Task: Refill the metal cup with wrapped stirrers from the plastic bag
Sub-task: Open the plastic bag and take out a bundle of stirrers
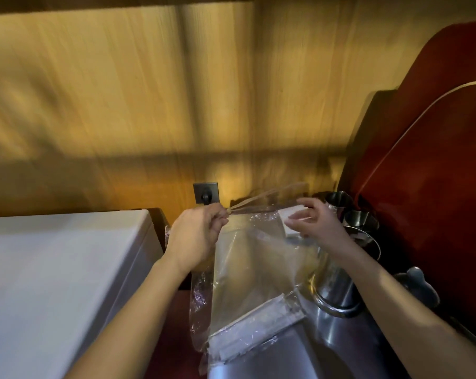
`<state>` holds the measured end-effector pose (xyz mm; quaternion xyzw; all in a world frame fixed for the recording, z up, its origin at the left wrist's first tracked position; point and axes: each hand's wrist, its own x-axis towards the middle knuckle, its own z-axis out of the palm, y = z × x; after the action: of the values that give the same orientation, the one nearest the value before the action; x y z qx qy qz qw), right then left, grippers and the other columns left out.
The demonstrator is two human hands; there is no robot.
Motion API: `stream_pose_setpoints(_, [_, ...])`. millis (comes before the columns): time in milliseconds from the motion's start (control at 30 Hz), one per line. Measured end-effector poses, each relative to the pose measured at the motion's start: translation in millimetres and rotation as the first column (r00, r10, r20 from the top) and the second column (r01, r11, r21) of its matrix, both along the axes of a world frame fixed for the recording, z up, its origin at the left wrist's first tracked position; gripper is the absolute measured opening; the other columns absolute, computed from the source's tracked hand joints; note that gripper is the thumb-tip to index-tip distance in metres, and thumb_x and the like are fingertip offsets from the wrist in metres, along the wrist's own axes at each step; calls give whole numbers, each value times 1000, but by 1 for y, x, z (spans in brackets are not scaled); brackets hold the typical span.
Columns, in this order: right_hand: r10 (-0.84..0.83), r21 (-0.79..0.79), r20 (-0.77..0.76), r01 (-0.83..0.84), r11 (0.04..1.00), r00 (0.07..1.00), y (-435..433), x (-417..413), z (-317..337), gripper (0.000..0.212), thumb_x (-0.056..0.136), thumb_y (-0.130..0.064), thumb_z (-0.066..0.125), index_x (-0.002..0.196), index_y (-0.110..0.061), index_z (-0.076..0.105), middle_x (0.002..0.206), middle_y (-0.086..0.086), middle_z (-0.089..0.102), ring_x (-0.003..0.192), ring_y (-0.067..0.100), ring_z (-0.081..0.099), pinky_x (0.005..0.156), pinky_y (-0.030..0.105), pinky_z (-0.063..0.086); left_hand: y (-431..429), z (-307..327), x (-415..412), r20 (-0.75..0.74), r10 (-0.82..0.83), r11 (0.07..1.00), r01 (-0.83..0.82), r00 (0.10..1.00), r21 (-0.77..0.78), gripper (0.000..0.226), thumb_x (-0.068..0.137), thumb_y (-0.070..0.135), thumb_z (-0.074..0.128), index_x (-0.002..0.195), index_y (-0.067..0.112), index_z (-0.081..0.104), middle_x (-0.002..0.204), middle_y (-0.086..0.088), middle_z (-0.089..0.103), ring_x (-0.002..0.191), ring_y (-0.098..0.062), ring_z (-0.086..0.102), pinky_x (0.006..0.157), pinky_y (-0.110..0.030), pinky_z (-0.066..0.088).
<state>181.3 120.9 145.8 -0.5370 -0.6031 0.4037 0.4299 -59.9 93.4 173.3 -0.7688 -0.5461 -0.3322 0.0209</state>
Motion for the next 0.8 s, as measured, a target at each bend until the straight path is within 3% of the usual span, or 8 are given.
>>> stream_pose_setpoints(67, [-14,26,-39,15,1000,999,0,2,-9,13,80,-14,67,92,-14,64,78,1,69,73,18,67,57,18,51,0,1,-1,13,0,999,1,1000,-35,6,85,14,62,91,12,64,78,-7,69,74,-29,62,56,-27,32])
stream_pose_setpoints(100, [-19,56,-52,21,998,998,-2,3,-11,6,81,-9,65,82,-15,65,71,2,68,67,17,66,56,17,51,0,2,0,4,6,999,-6,1000,-48,16,85,14,62,101,13,62,87,-8,69,81,-29,62,61,-30,38])
stream_pose_setpoints(233, [40,180,-14,-36,983,999,-4,2,-5,10,83,-7,62,79,-14,67,71,3,67,62,5,64,58,12,50,-6,26,11,-103,43,985,-25,994,169,54,80,22,67,128,10,47,122,-14,56,111,-32,52,91,-42,39])
stream_pose_setpoints(367, [137,259,18,-137,956,990,-2,-4,10,12,82,-10,63,77,-20,68,67,-3,67,64,6,63,59,12,49,-10,60,52,-334,-189,847,326,923,421,39,75,16,68,112,8,60,112,-13,66,104,-30,61,91,-40,44])
stream_pose_setpoints(433, [132,287,19,-132,949,991,0,-10,15,28,81,-5,63,65,-28,68,58,-8,68,57,1,61,53,8,44,-10,67,75,-531,-202,796,454,823,401,39,71,16,73,109,14,63,119,-11,65,113,-27,58,95,-40,43])
stream_pose_setpoints(533, [80,320,16,-81,944,997,1,-15,19,41,76,4,60,54,-30,65,51,-16,65,48,-2,57,45,6,40,-2,67,91,-727,-202,842,495,656,213,35,80,20,64,114,17,57,133,-10,55,128,-27,44,109,-44,28])
stream_pose_setpoints(667, [164,280,-73,-137,950,984,-6,-15,19,18,79,-5,65,69,-21,67,58,-7,69,57,5,62,53,11,45,19,68,91,-758,-172,934,349,630,78,16,87,22,51,100,17,57,99,-5,69,105,-25,58,111,-48,15])
stream_pose_setpoints(800, [168,251,-154,-126,960,974,-14,-15,9,16,79,-5,65,76,-20,68,63,-3,68,61,8,64,57,14,48,31,66,83,-761,-129,935,334,636,121,17,85,17,50,74,18,62,73,1,68,81,-21,63,104,-43,9])
